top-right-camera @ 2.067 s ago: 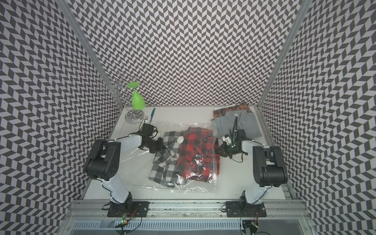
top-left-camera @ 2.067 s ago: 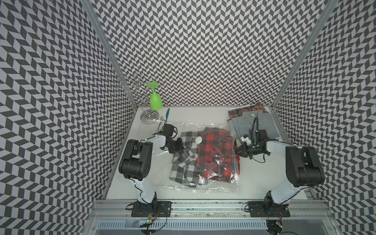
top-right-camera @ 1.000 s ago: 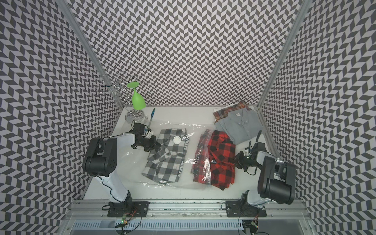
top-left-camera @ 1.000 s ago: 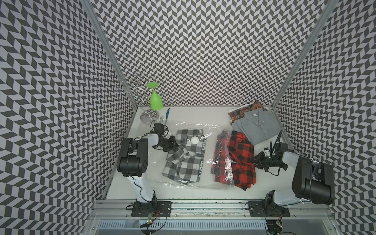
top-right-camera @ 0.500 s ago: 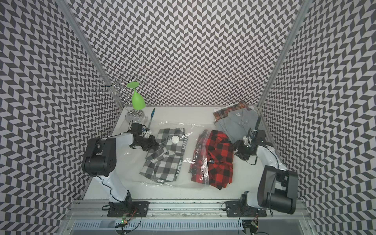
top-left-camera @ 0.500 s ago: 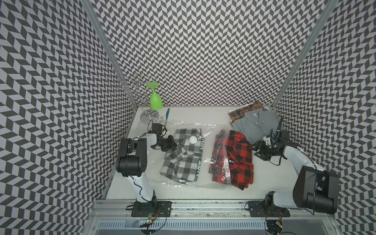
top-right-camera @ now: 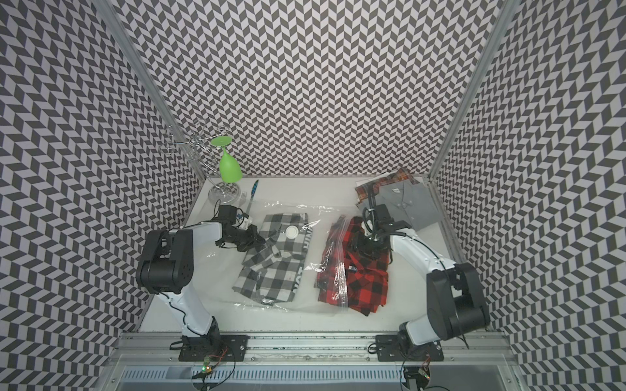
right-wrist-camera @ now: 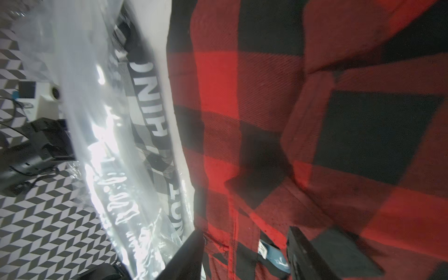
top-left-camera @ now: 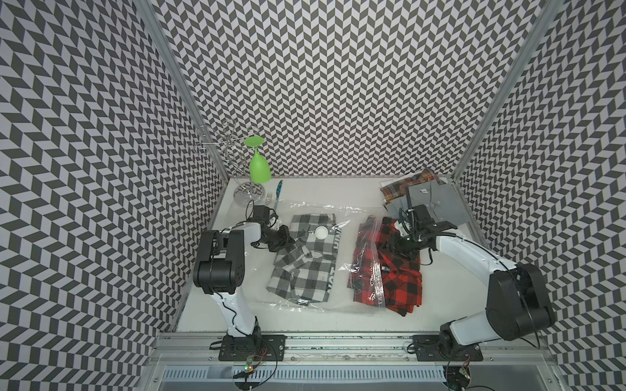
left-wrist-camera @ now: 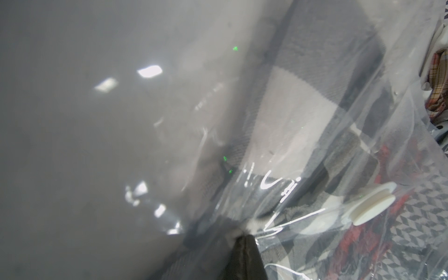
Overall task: Take the shirt out of the vacuum bag
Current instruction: Take out the shirt from the vacuum bag.
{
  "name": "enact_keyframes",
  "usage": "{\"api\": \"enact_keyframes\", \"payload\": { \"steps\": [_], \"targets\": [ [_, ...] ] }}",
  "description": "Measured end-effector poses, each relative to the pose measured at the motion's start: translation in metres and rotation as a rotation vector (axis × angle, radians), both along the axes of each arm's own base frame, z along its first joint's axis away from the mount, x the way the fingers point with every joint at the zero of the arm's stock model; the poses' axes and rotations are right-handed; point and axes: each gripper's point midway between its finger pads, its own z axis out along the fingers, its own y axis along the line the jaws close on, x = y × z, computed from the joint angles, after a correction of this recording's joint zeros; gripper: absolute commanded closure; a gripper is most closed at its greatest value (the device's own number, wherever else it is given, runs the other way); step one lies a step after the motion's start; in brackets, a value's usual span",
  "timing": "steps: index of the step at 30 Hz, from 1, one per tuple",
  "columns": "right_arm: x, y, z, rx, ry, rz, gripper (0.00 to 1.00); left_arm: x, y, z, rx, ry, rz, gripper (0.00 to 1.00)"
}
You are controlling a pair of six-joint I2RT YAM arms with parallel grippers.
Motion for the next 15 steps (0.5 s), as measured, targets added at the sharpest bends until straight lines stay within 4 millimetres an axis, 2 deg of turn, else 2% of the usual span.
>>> {"api": "enact_keyframes", "payload": {
  "steps": [4,9,15],
  "targets": [
    [-0.006,0.018,-0.011,-0.020,0.028,0.041,0.49,-0.001,0.000,0.000,-0.001,-0.003,-0.004,0.93],
    [-0.005,0.032,-0.020,-0.054,0.047,0.075,0.47,-0.002,0.000,-0.001,0.001,-0.012,-0.015,0.92],
    [0.001,0.047,-0.019,-0.128,0.027,0.117,0.44,-0.003,0.000,-0.001,-0.001,-0.027,-0.020,0.91]
  ]
}}
